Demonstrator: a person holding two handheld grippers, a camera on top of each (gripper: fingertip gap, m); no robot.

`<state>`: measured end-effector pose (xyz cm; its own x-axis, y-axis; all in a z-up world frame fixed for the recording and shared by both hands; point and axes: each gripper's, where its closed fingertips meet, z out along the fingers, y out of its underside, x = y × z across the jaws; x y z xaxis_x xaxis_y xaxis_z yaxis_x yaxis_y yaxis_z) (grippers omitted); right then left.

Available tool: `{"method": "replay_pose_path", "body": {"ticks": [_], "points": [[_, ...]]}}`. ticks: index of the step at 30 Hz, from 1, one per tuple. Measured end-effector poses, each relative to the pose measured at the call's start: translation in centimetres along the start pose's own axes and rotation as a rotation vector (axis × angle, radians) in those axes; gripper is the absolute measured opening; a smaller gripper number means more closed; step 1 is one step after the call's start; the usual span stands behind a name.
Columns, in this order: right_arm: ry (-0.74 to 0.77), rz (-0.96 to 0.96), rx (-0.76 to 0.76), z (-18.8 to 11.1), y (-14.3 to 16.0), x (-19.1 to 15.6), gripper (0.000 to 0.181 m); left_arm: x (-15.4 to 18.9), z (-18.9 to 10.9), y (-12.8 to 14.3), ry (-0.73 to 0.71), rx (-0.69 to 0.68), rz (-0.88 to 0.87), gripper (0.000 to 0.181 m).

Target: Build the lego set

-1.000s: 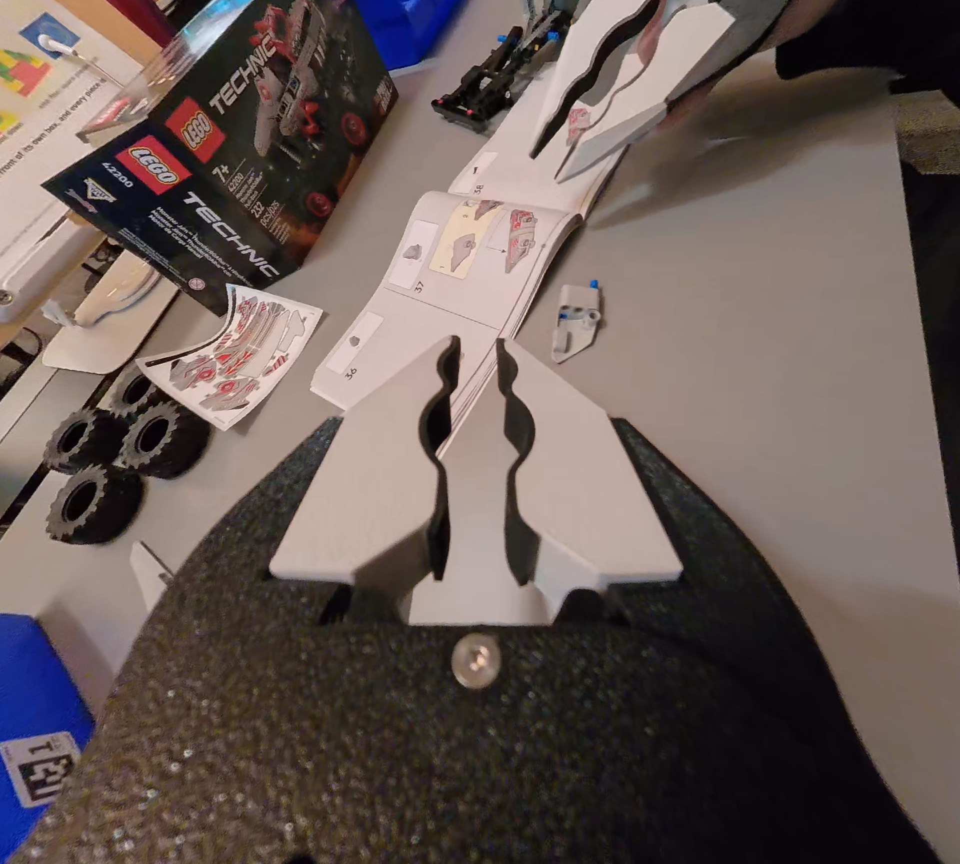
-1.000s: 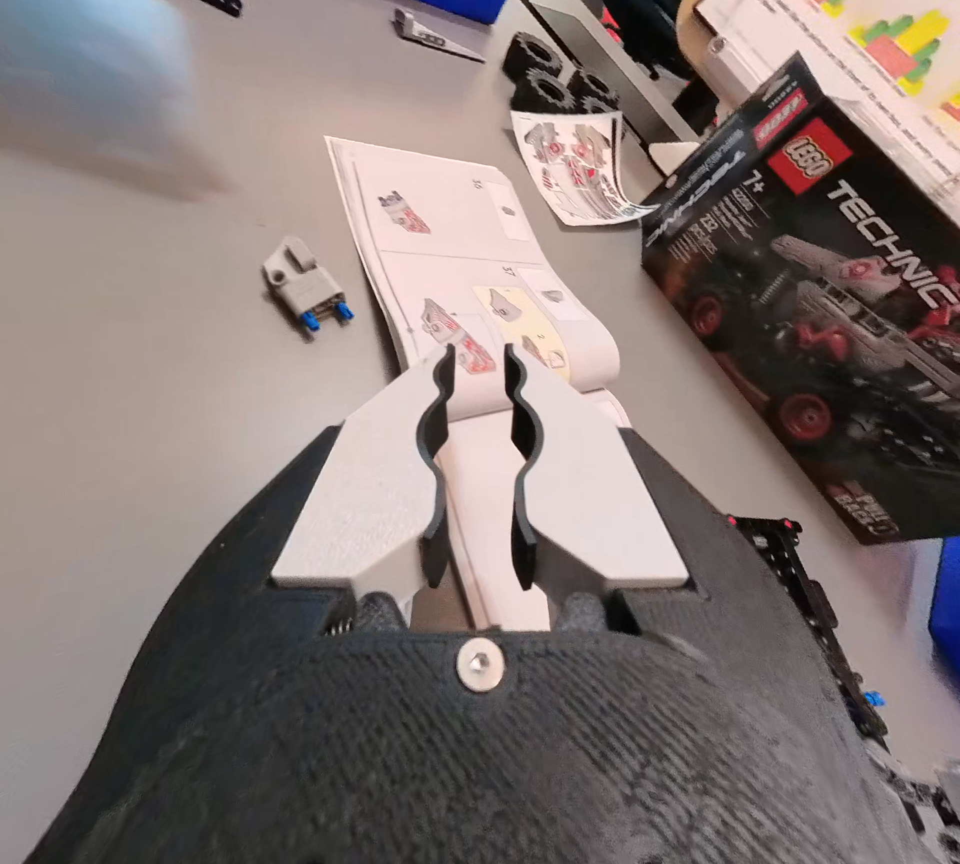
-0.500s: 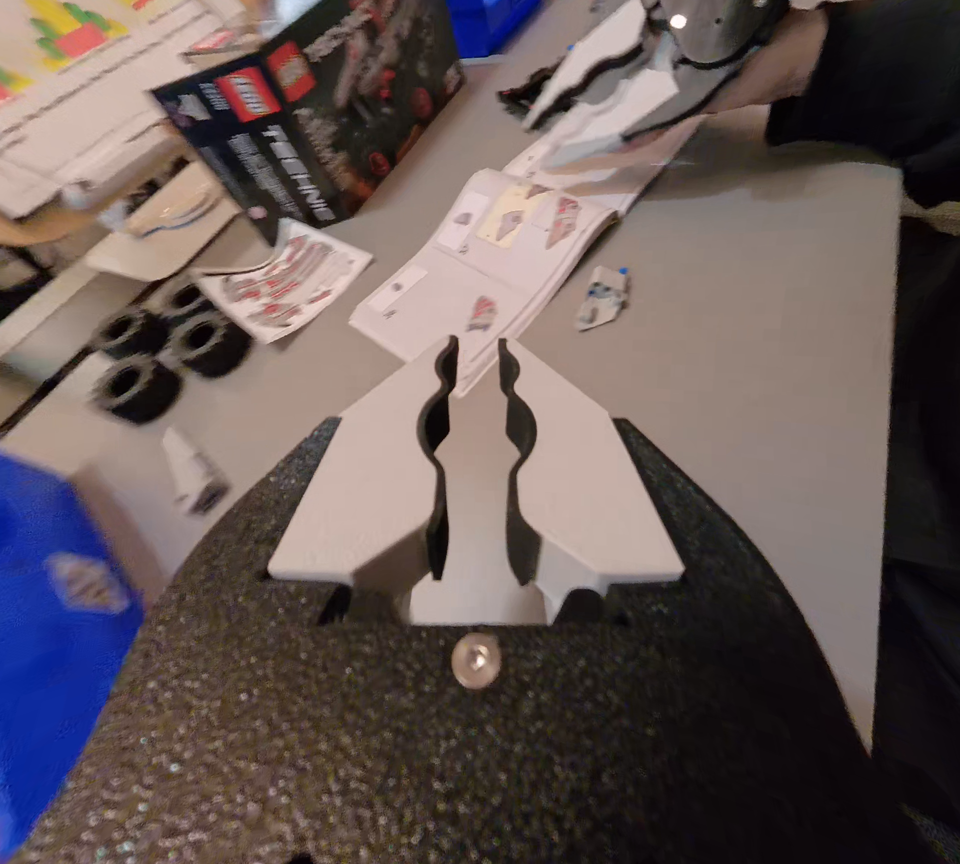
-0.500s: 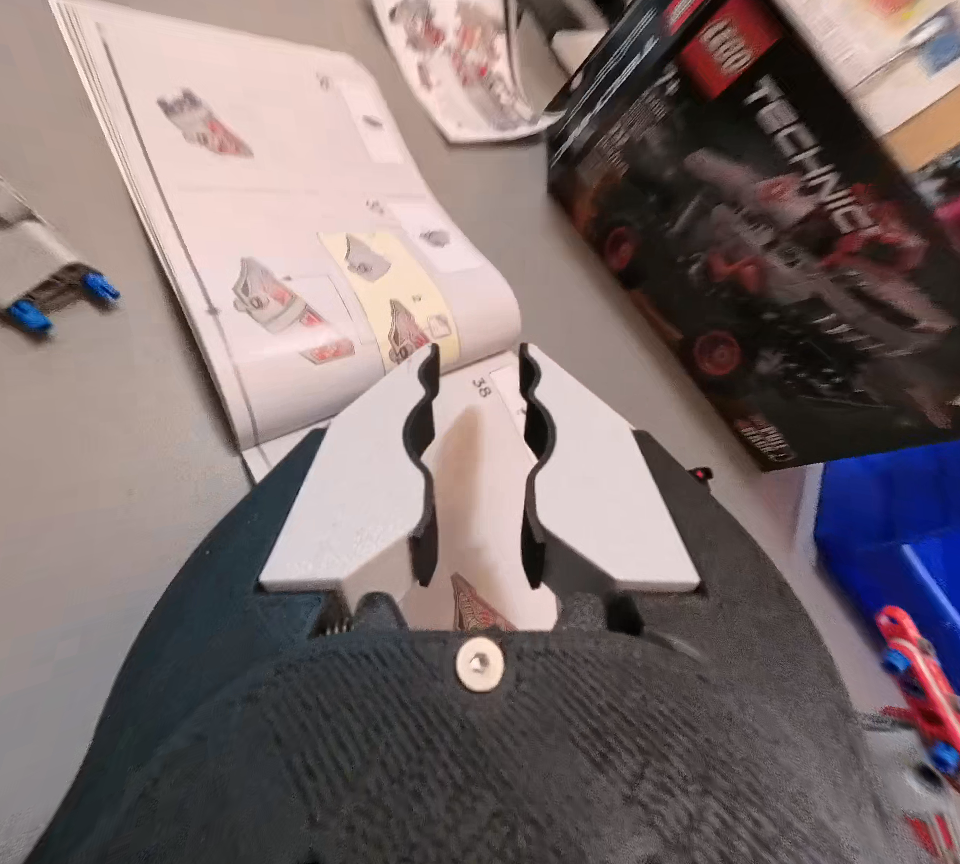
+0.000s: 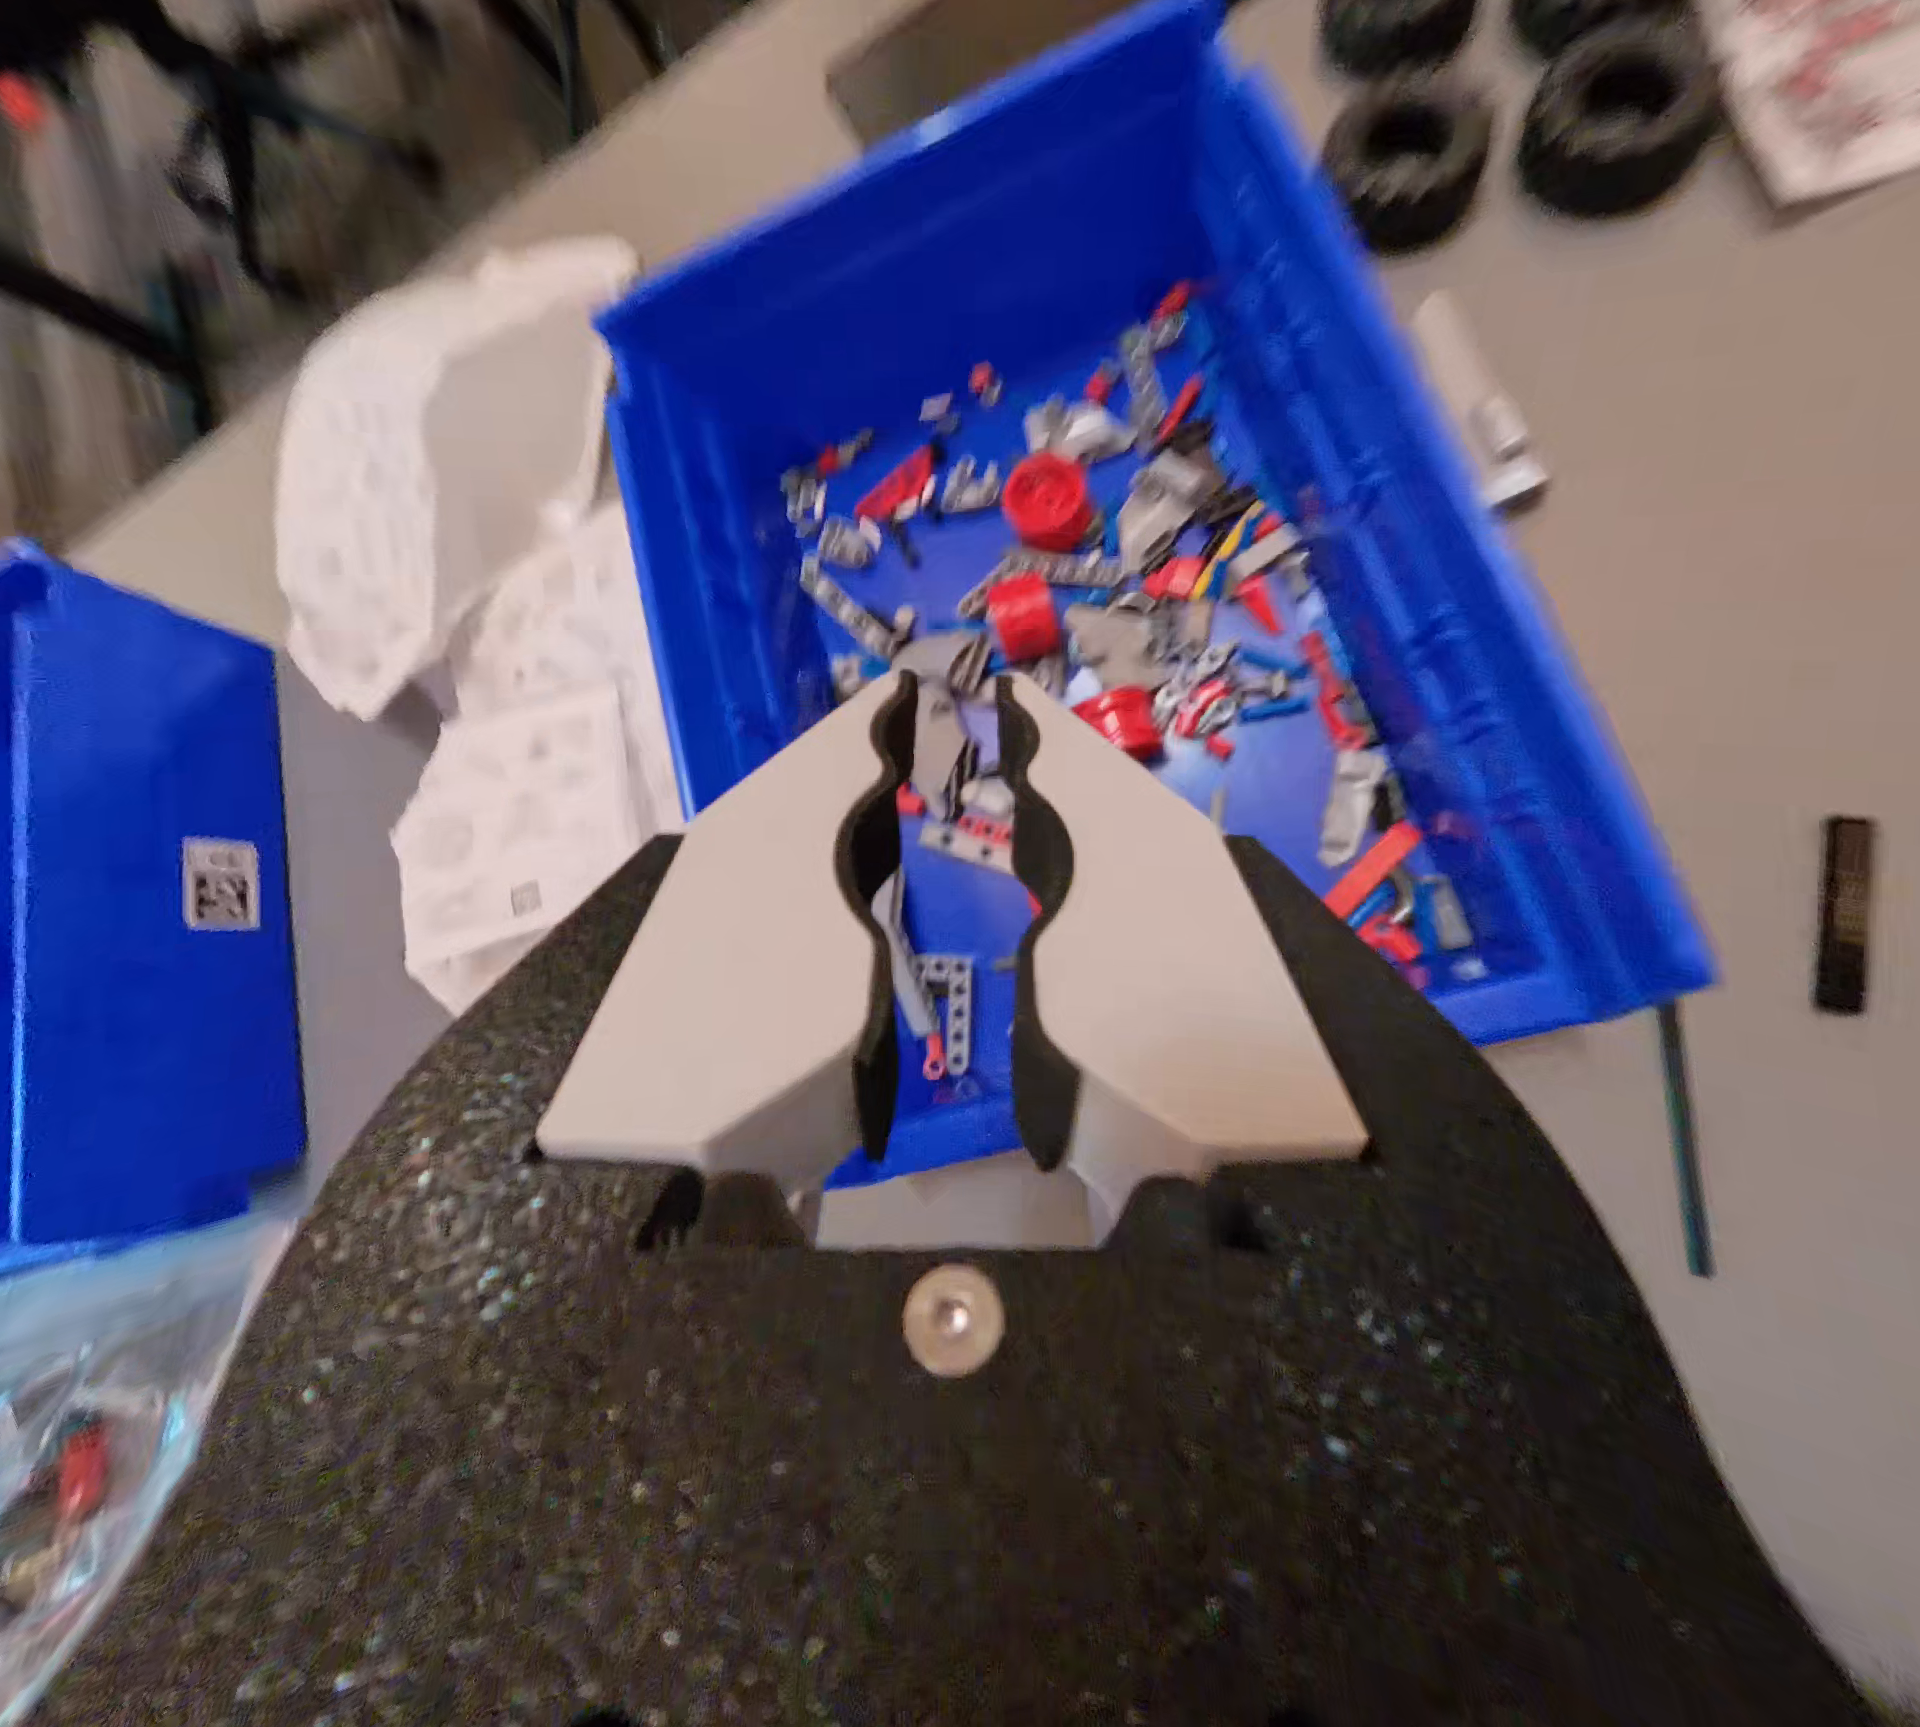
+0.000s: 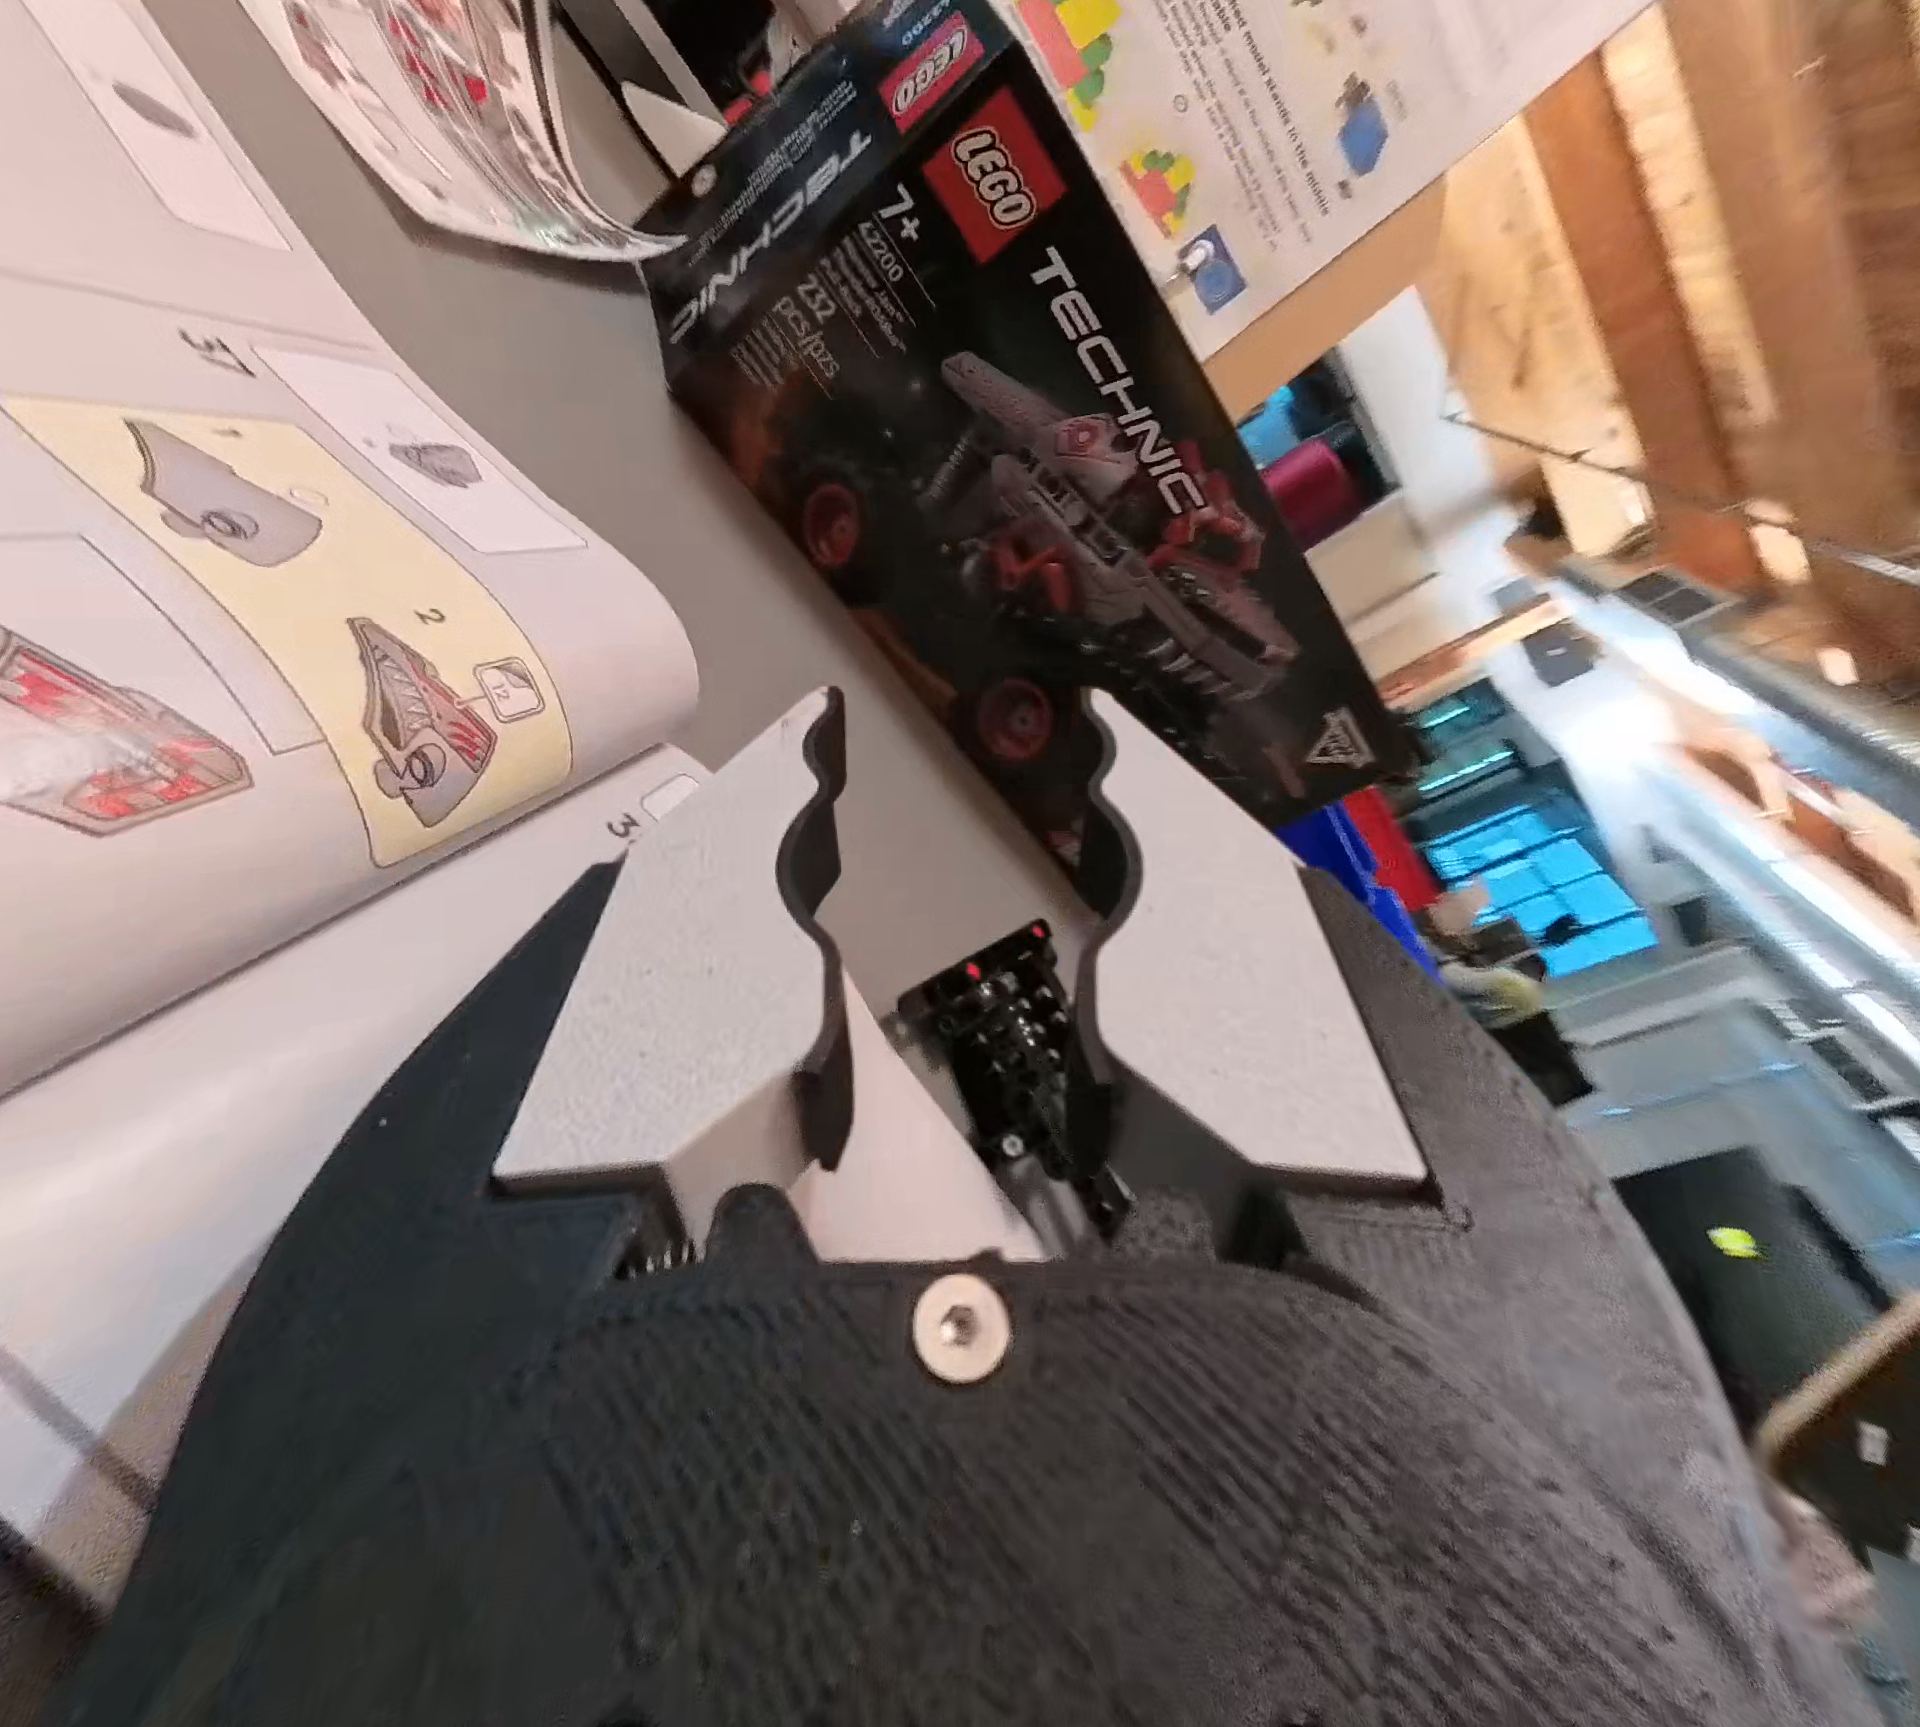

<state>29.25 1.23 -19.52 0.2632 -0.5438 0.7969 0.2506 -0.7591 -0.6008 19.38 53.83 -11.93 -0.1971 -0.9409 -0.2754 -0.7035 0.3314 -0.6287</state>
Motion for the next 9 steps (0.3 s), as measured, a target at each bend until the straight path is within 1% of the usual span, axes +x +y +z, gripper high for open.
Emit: {"method": "replay_pose_path", "body": {"ticks": [2, 4, 5, 7, 9], "points": [[0.029, -0.053, -0.005, 0.0, 0.1, 0.0, 0.043, -1.0, 2.3, 1.6, 0.045, -0.105, -0.051, 0.012], [0.039, -0.070, -0.022, 0.1, 0.3, 0.0, 0.045, -0.7, 4.4, 3.0, 0.133, -0.205, -0.056, 0.014], [0.043, -0.076, -0.033, 0.2, 0.5, 0.0, 0.047, -0.5, 5.3, 3.4, 0.155, -0.242, -0.050, 0.015], [0.051, -0.081, -0.049, 0.3, 0.8, 0.1, 0.047, -0.5, 7.2, 4.4, 0.160, -0.301, -0.054, 0.017], [0.047, -0.093, -0.058, 0.4, 1.0, 0.0, 0.047, -0.3, 9.0, 6.1, 0.152, -0.394, -0.069, 0.021]]}}
